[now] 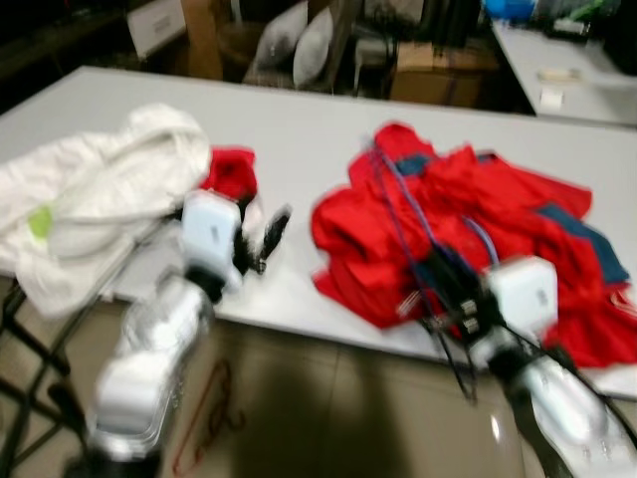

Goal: Hang hanger

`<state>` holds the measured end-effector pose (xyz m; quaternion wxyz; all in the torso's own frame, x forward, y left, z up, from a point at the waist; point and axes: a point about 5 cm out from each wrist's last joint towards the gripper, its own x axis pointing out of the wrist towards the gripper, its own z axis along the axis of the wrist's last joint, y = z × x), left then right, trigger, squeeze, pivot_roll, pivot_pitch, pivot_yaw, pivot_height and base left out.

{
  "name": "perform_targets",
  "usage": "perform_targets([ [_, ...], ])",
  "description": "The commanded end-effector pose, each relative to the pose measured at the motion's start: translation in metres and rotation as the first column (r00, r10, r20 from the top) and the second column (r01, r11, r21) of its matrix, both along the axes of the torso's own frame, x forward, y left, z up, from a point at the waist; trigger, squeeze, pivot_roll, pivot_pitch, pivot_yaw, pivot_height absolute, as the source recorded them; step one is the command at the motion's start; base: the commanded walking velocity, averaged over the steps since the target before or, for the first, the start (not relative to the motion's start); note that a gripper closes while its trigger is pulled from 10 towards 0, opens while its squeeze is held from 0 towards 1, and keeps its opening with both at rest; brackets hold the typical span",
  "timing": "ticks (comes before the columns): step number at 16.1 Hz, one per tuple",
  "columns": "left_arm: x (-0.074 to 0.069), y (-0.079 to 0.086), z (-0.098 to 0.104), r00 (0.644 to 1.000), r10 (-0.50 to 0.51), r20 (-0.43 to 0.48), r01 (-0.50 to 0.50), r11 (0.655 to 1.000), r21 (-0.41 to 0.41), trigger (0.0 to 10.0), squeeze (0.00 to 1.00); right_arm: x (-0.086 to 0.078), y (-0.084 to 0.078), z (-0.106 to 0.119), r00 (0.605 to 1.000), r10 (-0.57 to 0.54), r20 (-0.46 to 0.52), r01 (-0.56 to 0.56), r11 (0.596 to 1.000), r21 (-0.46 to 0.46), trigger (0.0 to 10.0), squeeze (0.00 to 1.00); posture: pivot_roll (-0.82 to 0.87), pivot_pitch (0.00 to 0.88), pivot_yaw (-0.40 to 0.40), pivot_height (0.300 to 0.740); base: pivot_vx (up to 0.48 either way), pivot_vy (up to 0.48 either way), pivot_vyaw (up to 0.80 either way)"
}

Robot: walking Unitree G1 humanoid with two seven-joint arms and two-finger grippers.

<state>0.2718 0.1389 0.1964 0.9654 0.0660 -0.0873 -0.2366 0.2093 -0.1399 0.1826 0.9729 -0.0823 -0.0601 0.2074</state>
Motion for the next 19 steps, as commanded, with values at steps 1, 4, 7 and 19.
perform_targets([
  [1,0.003,0.004,0.003,0.998,-0.061,0.007,0.060,0.998,0.032,10.0,1.00,0.004,-0.001,0.006,0.999,0.051,0.003,-0.051,0.998,-0.036,10.0,0.00,-0.04,0.053,0.026,0.740,0.000,0.000,0.00],
  [4,0.009,0.005,0.021,0.981,-0.187,0.051,0.181,0.978,0.108,10.0,1.00,0.021,-0.005,0.017,0.983,0.183,0.000,-0.180,0.969,-0.167,10.0,0.00,-0.03,0.038,0.031,0.740,0.000,0.000,0.00],
  [7,0.007,0.007,0.001,0.999,-0.038,-0.012,0.039,0.998,0.053,10.0,0.29,0.025,0.001,0.014,0.991,0.133,-0.022,-0.135,0.983,-0.128,10.0,0.00,-0.02,0.025,0.019,0.740,0.000,0.000,0.00],
  [19,-0.011,0.008,-0.038,0.986,0.054,-0.155,-0.058,0.998,-0.025,10.0,0.00,-0.015,0.008,-0.021,0.980,-0.147,-0.134,0.169,0.971,0.171,10.0,0.00,-0.04,0.042,0.053,0.740,0.000,0.153,-0.20],
])
